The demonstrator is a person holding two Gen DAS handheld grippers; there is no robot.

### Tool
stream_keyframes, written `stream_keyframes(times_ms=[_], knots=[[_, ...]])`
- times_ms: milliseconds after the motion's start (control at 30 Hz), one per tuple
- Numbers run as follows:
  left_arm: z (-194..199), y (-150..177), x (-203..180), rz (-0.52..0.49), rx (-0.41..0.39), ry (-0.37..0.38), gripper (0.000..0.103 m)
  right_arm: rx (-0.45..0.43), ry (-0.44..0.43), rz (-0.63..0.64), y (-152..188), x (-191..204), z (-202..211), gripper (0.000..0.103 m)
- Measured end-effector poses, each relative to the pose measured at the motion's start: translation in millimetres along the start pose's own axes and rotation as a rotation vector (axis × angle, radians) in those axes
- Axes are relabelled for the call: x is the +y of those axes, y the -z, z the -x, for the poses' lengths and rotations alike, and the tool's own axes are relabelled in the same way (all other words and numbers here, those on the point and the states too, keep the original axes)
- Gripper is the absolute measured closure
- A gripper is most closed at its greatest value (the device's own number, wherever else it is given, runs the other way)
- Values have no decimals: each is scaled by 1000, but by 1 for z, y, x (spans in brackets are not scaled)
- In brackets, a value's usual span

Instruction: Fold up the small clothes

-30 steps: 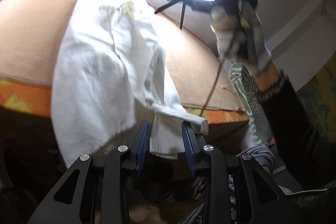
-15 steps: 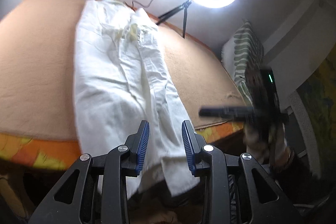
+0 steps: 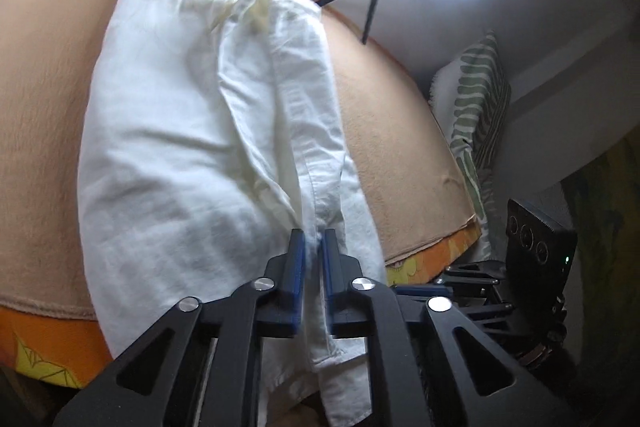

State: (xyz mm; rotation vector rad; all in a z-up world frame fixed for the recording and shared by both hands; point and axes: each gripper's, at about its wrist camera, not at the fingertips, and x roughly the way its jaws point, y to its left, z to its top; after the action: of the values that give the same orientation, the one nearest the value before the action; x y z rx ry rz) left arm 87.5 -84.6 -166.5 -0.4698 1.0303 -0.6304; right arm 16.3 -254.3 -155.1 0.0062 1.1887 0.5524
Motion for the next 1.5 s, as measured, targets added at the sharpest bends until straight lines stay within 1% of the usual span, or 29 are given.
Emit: stream_keyframes(times_ms=[33,67,100,133,200,233,300,333,400,433,533,633,667,733,800,900,1033,1100,1167,1233,1333,1367,1433,1500], knots=[[3,2,-7,-38,-22,-16,98,8,19,18,0,3,-2,102],[6,5,-16,-87,-40,-37,99,9,33,33,1,5,-4,102],[8,7,-22,-131,-51,-66,99,17,40,41,0,6,-4,102],[9,10,-27,-174,-55,-110,99,26,41,43,0,6,-4,102],[4,11,-26,-197,-38,-155,99,30,44,49,-5,5,0,100],[2,12,-24,-199,-26,-173,99,25,45,47,-10,3,4,96],[0,13,-21,-201,-2,-184,99,-20,39,38,-27,-1,18,89],[1,13,-22,-209,2,-189,98,-49,33,36,-35,-4,27,81],[6,13,-28,-230,-16,-201,95,-111,31,56,-63,-3,43,81],[11,13,-32,-246,-37,-210,95,-134,39,72,-78,-2,48,81],[26,10,-44,-294,-101,-217,95,-179,77,129,-120,6,49,81],[27,5,-50,-325,-110,-194,95,-181,136,204,-159,9,29,83],[25,3,-51,-327,-107,-188,94,-169,129,204,-167,13,20,84],[18,-3,-50,-327,-89,-179,94,-133,110,195,-186,5,2,84],[11,-5,-46,-335,-62,-172,94,-105,129,211,-192,0,-11,84],[-6,-7,-46,-363,-10,-173,94,-69,115,219,-201,-7,-38,84],[-25,-5,-40,-359,43,-178,94,-72,85,206,-215,-15,-68,84],[-31,-4,-39,-357,66,-181,94,-72,59,189,-221,-18,-75,84],[-33,-3,-38,-370,80,-190,94,-101,20,183,-221,-21,-65,84],[-33,-1,-38,-385,83,-192,95,-153,-14,173,-219,-26,-43,84],[-33,0,-33,-365,100,-183,95,-221,22,131,-217,-48,-16,84],[-34,0,-33,-360,103,-181,95,-236,40,106,-218,-58,-9,82],[-34,0,-32,-356,105,-178,95,-240,48,70,-222,-73,-4,81],[-33,-1,-32,-352,109,-174,95,-233,67,72,-224,-80,-5,81]])
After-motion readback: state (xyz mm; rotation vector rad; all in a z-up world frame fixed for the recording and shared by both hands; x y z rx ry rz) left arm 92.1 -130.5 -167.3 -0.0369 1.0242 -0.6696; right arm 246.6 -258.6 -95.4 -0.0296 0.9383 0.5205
